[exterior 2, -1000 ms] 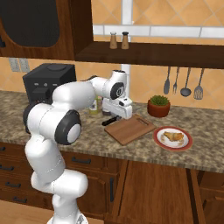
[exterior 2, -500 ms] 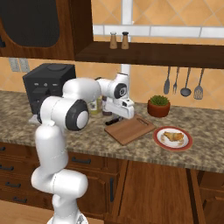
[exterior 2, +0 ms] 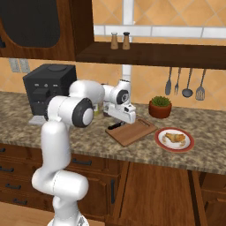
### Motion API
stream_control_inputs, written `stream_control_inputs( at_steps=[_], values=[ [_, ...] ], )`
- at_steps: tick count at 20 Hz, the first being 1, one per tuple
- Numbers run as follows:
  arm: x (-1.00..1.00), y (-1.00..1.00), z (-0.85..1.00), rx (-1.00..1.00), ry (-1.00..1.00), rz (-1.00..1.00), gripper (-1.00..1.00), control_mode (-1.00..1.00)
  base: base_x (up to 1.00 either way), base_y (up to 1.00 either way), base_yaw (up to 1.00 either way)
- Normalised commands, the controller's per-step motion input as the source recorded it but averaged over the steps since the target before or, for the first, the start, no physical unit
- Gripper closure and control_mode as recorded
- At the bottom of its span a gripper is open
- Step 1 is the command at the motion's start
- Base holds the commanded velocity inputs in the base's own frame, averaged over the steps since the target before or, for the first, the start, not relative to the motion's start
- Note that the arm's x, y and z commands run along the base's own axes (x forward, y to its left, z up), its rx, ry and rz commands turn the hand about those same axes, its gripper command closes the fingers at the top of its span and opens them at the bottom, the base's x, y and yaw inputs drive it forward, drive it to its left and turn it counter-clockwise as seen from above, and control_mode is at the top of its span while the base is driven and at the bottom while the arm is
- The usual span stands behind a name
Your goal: Pick up the knife from the drawer and place it on the cutting board. Then place the meat from the plate to the cutting board.
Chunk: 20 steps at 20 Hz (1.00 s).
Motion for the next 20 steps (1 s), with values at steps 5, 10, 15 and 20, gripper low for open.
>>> stream_control_inputs(
  at_steps=[5, 10, 15, 20],
  values=[
    [0.29, 0.0, -0.07, 0.0, 0.0, 0.0, 1.0, -1.0, 0.0, 0.0, 0.0],
    [0.17, 0.0, -0.2, 0.0, 0.0, 0.0, 1.0, -1.0, 0.0, 0.0, 0.0],
    [0.15, 0.0, -0.3, 0.0, 0.0, 0.0, 1.0, -1.0, 0.0, 0.0, 0.0],
    [0.08, -0.03, -0.36, 0.0, 0.0, 0.0, 1.0, -1.0, 0.0, 0.0, 0.0]
  ],
)
